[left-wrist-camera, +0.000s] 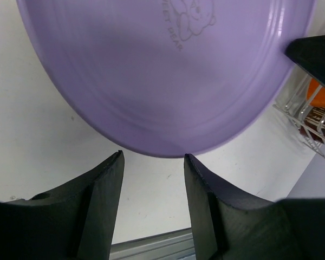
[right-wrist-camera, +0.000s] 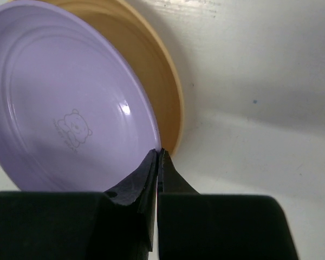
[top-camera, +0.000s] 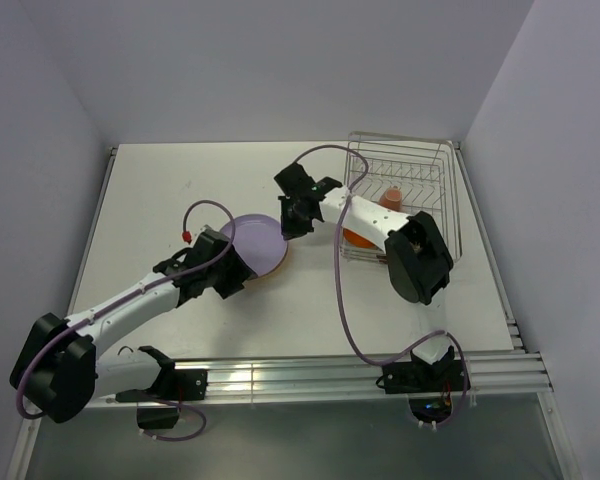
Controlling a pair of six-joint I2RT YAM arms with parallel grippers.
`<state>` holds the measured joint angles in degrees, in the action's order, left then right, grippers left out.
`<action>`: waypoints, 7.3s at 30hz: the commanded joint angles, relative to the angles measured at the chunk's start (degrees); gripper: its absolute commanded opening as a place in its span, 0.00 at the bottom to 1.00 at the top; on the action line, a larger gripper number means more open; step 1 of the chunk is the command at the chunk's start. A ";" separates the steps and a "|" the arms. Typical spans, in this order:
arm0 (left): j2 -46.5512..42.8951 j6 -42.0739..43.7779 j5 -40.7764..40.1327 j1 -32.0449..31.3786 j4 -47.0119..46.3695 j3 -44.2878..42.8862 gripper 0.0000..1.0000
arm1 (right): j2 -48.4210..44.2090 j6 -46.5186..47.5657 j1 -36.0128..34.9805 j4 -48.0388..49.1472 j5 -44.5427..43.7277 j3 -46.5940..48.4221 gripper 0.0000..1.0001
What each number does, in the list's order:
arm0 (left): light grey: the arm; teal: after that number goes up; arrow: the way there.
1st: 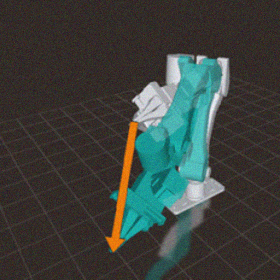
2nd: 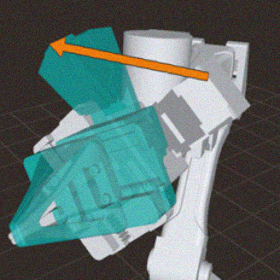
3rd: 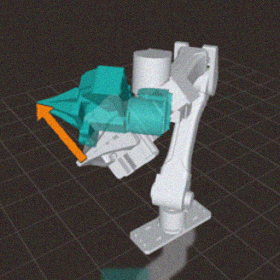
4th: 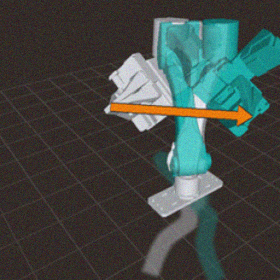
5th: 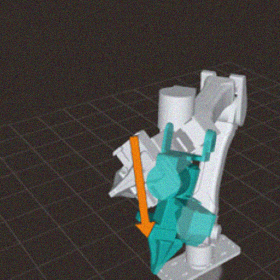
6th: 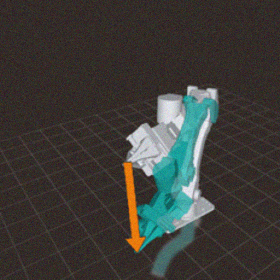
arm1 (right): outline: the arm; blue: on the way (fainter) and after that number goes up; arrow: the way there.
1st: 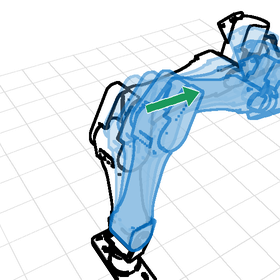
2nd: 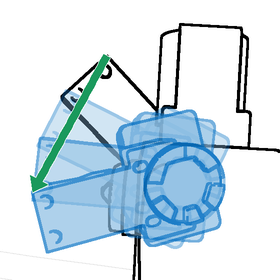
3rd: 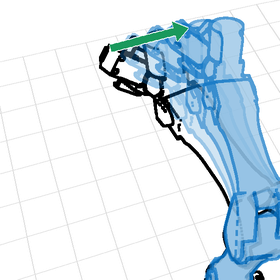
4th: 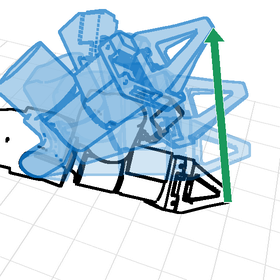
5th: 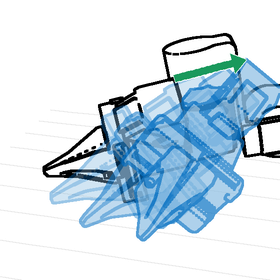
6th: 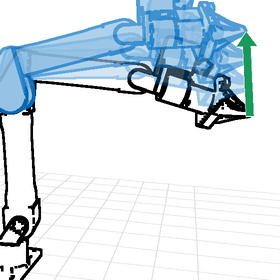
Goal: Load the mixed dishes into the dish rack
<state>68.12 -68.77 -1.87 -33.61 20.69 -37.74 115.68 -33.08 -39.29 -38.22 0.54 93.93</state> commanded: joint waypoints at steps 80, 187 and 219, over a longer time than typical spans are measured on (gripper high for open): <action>-28.83 0.31 16.36 -2.61 -3.01 5.30 0.00 | -45.71 10.76 0.44 14.48 18.26 -29.85 0.03; 7.73 11.03 -8.50 -1.82 1.46 -5.33 0.98 | -21.71 28.25 29.36 26.70 -50.45 -15.35 1.00; 18.36 4.09 -9.38 3.11 0.49 -7.44 0.50 | -50.72 5.75 -12.30 -1.68 -53.18 -28.28 1.00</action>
<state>84.79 -64.62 -11.33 -30.92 21.45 -43.38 66.74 -23.62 -49.23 -37.39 -50.19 65.76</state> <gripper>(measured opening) 0.542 0.995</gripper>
